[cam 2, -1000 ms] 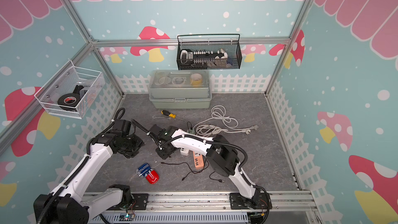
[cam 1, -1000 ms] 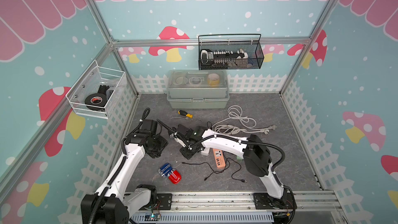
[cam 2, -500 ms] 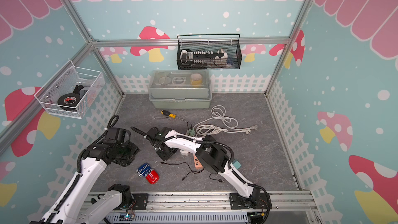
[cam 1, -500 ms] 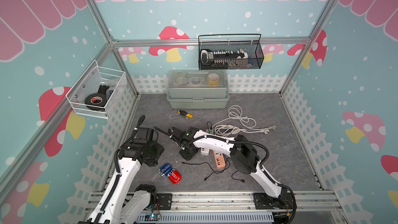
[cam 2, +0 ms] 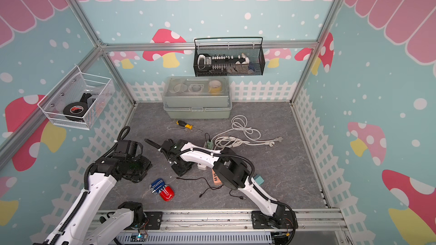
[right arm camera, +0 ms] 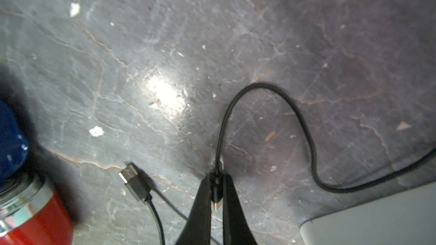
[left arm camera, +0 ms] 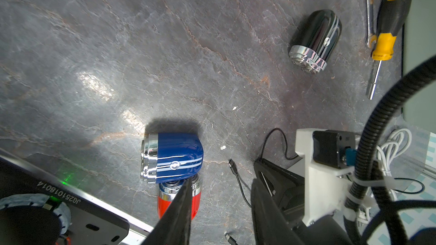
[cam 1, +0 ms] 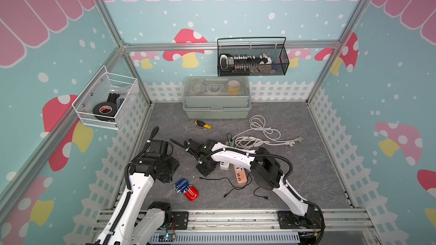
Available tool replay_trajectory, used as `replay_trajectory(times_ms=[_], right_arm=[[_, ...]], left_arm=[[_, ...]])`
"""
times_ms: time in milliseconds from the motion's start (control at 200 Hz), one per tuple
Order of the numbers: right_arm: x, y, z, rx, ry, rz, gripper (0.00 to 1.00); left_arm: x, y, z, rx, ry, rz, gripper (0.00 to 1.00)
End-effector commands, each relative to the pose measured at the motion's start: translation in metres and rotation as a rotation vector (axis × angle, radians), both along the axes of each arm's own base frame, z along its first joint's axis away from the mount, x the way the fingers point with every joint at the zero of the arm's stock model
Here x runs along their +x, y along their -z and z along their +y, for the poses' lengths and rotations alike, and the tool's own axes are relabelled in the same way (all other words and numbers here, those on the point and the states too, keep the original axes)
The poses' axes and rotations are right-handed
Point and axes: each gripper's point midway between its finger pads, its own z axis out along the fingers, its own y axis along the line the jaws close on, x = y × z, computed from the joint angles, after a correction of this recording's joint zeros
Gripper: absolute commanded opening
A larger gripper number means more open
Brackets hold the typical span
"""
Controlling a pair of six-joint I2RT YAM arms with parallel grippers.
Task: Charge the electric shaver
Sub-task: Pick up the charging cable from the center of the board.
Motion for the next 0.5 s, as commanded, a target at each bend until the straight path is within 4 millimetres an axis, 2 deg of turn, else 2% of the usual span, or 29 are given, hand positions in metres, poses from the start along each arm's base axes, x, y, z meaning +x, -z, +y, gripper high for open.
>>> replay_trajectory(times_ms=[0,150,260,285,385,435,470,480,490], right_arm=[[0.008,0.002,0.006,0.045,0.026,0.037,0.03],[0.027,-0.048,0.019,0.244,0.104,0.050,0.00],[0.051,-0.099,0.024,0.484,0.228,0.091,0.00],[0.057,-0.116,0.024,0.557,0.254,0.091,0.00],[0.084,-0.167,0.015,0.805,0.390,0.118,0.00],[0.097,-0.186,0.007,0.913,0.467,0.138,0.00],[0.106,-0.192,0.002,0.975,0.521,0.157,0.00],[0.107,-0.205,-0.001,1.012,0.530,0.153,0.00],[0.109,-0.210,-0.003,1.037,0.540,0.153,0.00]], left_arm=[[-0.003,-0.003,0.002,0.004,-0.003,-0.005,0.39],[0.007,-0.007,-0.011,-0.055,0.049,-0.054,0.38],[0.023,-0.016,-0.031,-0.153,0.096,-0.131,0.33],[0.028,-0.021,-0.036,-0.176,0.105,-0.156,0.32],[0.048,-0.040,-0.058,-0.280,0.130,-0.259,0.31],[0.060,-0.053,-0.069,-0.338,0.134,-0.323,0.31],[0.069,-0.062,-0.079,-0.384,0.140,-0.370,0.31],[0.072,-0.066,-0.082,-0.396,0.143,-0.389,0.31],[0.075,-0.069,-0.084,-0.407,0.143,-0.401,0.31]])
